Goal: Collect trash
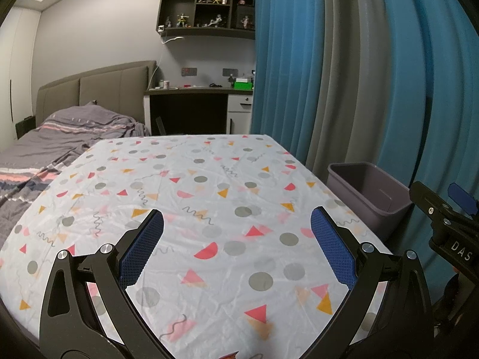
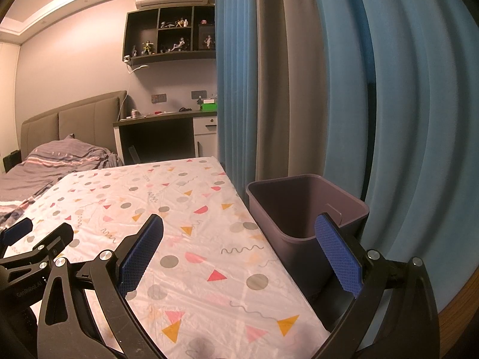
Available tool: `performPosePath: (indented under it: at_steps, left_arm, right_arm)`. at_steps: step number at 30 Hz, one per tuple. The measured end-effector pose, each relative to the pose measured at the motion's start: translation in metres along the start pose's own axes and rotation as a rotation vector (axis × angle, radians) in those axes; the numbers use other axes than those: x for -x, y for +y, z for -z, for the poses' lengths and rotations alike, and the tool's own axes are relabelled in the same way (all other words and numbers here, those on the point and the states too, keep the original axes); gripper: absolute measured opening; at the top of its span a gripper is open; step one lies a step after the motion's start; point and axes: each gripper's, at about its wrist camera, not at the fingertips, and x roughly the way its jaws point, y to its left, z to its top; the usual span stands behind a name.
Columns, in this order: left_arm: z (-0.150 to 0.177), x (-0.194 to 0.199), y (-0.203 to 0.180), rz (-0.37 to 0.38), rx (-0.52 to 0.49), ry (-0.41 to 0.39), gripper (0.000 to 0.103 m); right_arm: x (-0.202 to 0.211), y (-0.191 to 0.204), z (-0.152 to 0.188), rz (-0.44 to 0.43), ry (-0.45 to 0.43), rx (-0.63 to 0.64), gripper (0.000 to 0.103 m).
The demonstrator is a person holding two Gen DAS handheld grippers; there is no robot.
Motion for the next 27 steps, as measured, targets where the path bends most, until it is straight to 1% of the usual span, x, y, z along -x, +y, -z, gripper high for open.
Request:
performPosePath:
  at_steps: [27]
  left_arm:
    - [-0.0003,0.0001,-0.0029,0.003,0.001,0.001,0.097]
  right_arm:
    - [-0.001,-0.0011,0.0005,0.001,0.001,-0.001,0.097]
